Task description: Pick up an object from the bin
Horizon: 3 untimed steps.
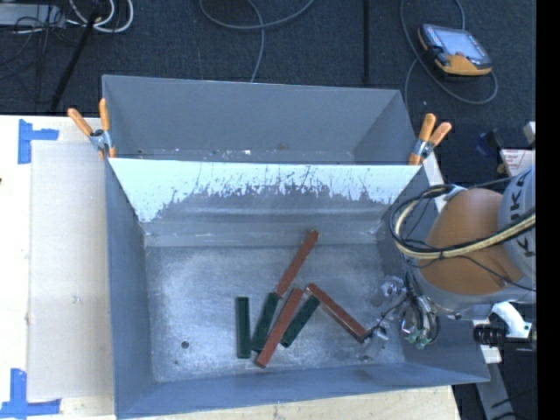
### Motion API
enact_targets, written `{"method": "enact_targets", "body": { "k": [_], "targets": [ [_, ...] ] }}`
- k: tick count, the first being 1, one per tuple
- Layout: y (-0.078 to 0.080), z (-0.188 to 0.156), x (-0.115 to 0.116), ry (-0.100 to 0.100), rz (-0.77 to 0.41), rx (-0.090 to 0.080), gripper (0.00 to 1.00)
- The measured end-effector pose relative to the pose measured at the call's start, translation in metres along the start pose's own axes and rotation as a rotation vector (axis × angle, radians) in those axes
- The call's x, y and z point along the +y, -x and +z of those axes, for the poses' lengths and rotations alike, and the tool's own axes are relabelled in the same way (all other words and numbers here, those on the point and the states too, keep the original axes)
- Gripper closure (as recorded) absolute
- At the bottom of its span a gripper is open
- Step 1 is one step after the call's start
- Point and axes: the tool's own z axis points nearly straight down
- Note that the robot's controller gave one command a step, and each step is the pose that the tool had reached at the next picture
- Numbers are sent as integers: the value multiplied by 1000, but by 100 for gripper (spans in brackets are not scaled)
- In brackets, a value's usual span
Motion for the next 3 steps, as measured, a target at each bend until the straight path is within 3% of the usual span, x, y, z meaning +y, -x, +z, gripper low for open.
{"method": "enact_targets", "body": {
  "k": [1, 2, 3],
  "targets": [
    [-6, 38, 12, 0, 16, 0, 0],
    [-6, 39, 12, 0, 14, -4, 0],
    [-6, 39, 12, 0, 13, -3, 100]
  ]
}}
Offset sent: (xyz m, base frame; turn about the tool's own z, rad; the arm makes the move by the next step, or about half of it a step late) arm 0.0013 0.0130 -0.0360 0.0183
